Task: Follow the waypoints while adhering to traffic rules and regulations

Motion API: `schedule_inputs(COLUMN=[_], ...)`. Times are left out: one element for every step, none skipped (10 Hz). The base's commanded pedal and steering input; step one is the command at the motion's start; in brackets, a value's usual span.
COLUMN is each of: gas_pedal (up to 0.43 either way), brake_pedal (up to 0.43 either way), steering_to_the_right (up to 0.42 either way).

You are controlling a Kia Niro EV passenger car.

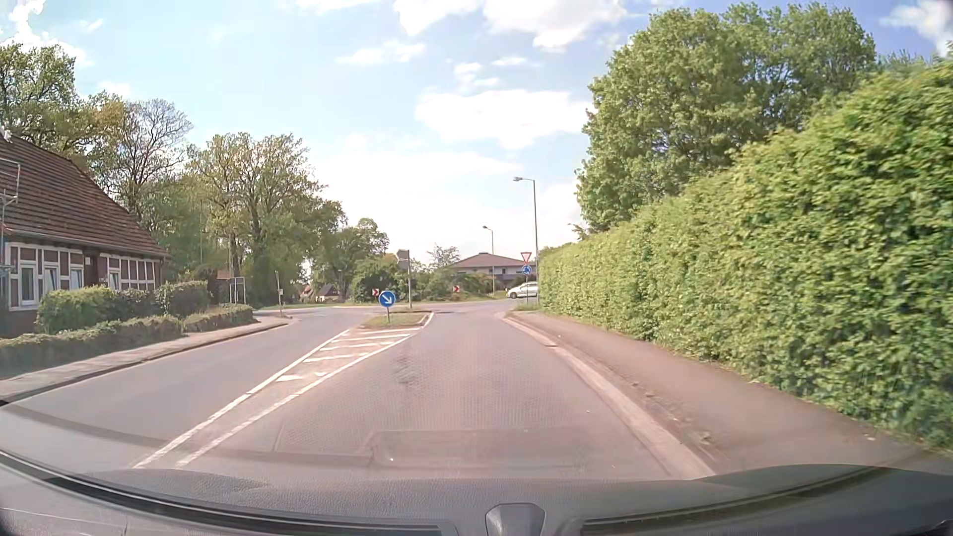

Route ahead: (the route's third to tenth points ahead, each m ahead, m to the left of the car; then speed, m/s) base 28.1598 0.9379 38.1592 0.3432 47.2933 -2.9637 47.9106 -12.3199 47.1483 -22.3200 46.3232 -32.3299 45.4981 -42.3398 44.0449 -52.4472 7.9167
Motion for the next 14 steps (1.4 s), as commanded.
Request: schedule_inputs(gas_pedal=[0.0,0.0,0.0,0.0,0.0,0.0,0.0,0.0,0.0,0.0,0.0,0.0,0.0,0.0], brake_pedal=[0.0,0.0,0.0,0.006,0.012,0.0,0.0,0.012,0.03,0.055,0.098,0.122,0.152,0.171], steering_to_the_right=[0.007,0.006,0.006,0.006,0.005,0.003,0.0,-0.001,-0.002,-0.004,-0.006,-0.008,-0.009,-0.01])
